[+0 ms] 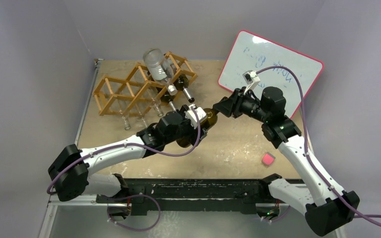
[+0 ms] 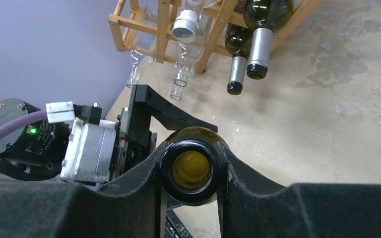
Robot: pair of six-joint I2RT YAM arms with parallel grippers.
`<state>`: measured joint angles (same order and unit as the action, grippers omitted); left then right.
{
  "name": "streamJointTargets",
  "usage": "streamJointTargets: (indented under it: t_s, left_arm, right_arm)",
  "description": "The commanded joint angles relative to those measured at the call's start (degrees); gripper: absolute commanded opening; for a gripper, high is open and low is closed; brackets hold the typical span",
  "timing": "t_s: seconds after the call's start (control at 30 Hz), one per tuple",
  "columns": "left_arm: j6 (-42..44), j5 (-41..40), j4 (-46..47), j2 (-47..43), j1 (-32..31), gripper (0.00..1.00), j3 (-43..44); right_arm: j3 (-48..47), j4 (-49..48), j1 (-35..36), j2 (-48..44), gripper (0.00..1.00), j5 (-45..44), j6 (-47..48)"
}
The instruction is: Put the wine bottle on the wine rack
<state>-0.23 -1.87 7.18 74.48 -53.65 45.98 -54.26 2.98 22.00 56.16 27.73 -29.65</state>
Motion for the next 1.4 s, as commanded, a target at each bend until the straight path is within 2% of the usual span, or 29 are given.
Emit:
streamJointTargets:
  t_s: [0.0, 0.13, 0.3, 0.43, 0.6, 0.7, 0.73, 0.83, 0.93, 1.0, 1.1, 1.23, 1.37]
  left_arm:
    - [2.9, 1.5, 4.9, -1.8, -0.1, 0.88, -2.2]
    - [3.2, 3.4, 6.3, -3.8, -0.1, 0.86, -5.1]
    - [5.3, 3.2, 3.6, -4.1, -0.1, 0.86, -4.6]
    - [6.1, 3.3, 3.8, -4.9, -0.2, 0.77, -4.2]
    - [6.4, 1.7, 6.5, -6.9, -0.1, 0.46, -5.8]
    - [7.4, 1.0, 6.7, -8.5, -0.1, 0.16, -5.9]
    - [8.2, 0.9, 6.3, -8.9, -0.2, 0.02, -5.7]
    - [11.2, 0.5, 3.5, -10.4, -0.2, 0.00, -4.4]
    - [16.8, 0.5, 0.1, -12.3, -0.2, 0.00, -3.7]
    - [22.2, 0.5, -2.3, -13.6, -0.4, 0.00, -3.7]
    - [29.3, -0.9, -4.5, -15.5, -1.5, 0.00, -4.5]
    - [38.2, -5.4, -7.5, -16.9, -4.0, 0.00, -5.5]
    - [46.7, -10.5, -10.2, -17.5, -6.3, 0.00, -5.6]
  right_arm:
    - [-1.6, -8.9, -0.1, -3.3, 0.00, 3.6, -3.8]
    - [-1.6, -9.1, -0.1, -3.5, 0.00, 4.5, -4.0]
    - [-1.6, -9.1, -0.2, -3.3, 0.00, 5.0, -3.8]
    - [-0.9, -9.0, -0.1, -3.3, 0.00, 5.1, -3.8]
    - [-0.1, -8.6, -0.1, -3.6, 0.00, 5.1, -3.8]
    - [-0.3, -8.0, -0.1, -3.6, 0.00, 5.0, -3.3]
    - [-0.4, -7.4, -0.1, -3.5, 0.01, 4.9, -2.9]
    - [-0.7, -4.4, -0.1, -3.9, 0.24, 4.4, -0.2]
    - [-0.7, -1.1, -0.1, -5.2, 0.54, 2.3, 3.3]
    - [-2.2, 1.7, -0.1, -6.1, 0.66, 0.2, 5.3]
    - [-4.3, 5.3, -0.1, -7.0, 0.73, -1.6, 9.6]
    - [-7.9, 10.1, -0.1, -6.5, 0.77, -1.7, 16.4]
    - [-12.2, 18.0, -0.1, -4.4, 0.77, 4.1, 26.1]
